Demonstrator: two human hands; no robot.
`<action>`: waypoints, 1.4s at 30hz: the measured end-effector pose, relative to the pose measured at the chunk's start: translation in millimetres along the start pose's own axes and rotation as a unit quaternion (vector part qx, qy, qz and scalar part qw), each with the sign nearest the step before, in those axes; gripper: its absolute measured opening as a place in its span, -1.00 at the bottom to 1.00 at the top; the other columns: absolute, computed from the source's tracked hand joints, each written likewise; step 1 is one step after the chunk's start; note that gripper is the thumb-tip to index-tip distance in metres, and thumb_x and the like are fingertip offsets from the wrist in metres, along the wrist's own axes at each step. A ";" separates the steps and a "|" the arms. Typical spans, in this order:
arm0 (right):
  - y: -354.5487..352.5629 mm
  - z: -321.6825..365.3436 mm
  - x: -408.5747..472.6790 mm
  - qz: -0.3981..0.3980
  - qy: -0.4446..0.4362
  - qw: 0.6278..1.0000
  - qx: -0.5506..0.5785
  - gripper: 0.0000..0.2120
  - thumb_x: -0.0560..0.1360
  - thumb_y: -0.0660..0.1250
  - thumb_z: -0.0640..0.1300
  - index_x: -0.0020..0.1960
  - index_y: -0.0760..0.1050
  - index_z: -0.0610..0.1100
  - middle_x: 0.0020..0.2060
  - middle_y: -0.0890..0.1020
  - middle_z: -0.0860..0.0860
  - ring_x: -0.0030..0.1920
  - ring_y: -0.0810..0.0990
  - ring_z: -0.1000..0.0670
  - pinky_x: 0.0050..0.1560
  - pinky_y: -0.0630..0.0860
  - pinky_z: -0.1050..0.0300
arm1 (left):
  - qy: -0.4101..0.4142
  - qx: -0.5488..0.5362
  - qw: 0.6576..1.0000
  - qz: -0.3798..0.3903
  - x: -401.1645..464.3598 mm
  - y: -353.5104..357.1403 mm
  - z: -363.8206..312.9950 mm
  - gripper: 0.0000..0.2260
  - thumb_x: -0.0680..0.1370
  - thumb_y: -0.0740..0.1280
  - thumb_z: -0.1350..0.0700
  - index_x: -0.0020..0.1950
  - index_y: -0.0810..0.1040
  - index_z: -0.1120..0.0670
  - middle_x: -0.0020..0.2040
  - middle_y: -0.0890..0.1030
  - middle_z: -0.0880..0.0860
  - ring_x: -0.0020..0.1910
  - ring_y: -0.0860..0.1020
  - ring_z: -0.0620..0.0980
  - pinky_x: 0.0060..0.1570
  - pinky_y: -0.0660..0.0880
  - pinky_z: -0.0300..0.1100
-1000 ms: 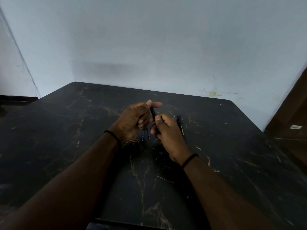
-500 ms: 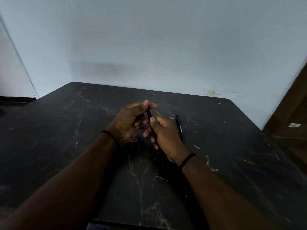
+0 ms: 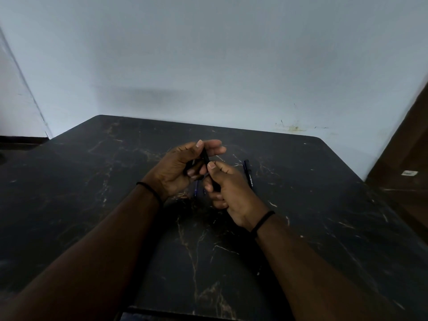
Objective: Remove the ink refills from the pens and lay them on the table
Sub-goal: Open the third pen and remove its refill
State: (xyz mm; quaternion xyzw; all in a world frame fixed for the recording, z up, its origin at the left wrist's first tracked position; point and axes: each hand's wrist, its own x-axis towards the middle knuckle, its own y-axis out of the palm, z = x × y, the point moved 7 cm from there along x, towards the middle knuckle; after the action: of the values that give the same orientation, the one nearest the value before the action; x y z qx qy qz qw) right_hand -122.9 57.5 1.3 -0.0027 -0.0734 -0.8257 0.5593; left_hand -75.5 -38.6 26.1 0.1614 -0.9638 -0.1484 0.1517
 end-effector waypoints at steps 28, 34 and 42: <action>-24.4 16.4 -0.3 -0.173 -0.091 0.969 -0.149 -0.88 0.58 0.34 -0.03 0.09 0.51 -0.03 -0.19 0.66 0.03 -0.24 0.59 0.14 -0.22 0.49 0.21 | 0.071 0.071 0.987 -0.126 -1.6 -2.4 -8.8 -0.77 0.41 0.46 -0.07 -0.07 0.71 0.06 -0.03 0.71 0.13 -0.63 0.22 -0.16 -0.56 0.27 -0.32; -25.1 18.3 0.8 -0.180 -0.131 0.951 -0.213 -0.83 0.60 0.31 -0.07 -0.11 0.58 -0.12 -0.26 0.62 -0.05 -0.28 0.53 0.02 -0.20 0.46 0.06 | 0.069 0.075 0.985 -0.142 -4.1 -1.2 -10.4 -0.77 0.40 0.44 -0.05 -0.08 0.70 0.09 -0.05 0.71 0.14 -0.63 0.25 -0.17 -0.54 0.25 -0.34; -28.2 16.4 2.0 -0.201 -0.118 0.954 -0.189 -0.83 0.55 0.37 0.00 0.08 0.52 -0.06 -0.09 0.66 -0.02 -0.07 0.62 0.05 -0.12 0.52 0.12 | 0.067 0.086 0.984 -0.140 -3.5 3.5 -8.7 -0.77 0.39 0.45 -0.02 -0.10 0.70 0.12 -0.04 0.69 0.21 -0.62 0.37 -0.21 -0.54 0.32 -0.38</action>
State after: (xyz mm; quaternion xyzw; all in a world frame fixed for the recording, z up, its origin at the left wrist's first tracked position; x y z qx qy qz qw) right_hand -150.9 68.0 14.4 -0.1908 0.0193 -0.9136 0.3585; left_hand -70.4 -36.2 34.3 0.3171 -0.9283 -0.0734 0.1796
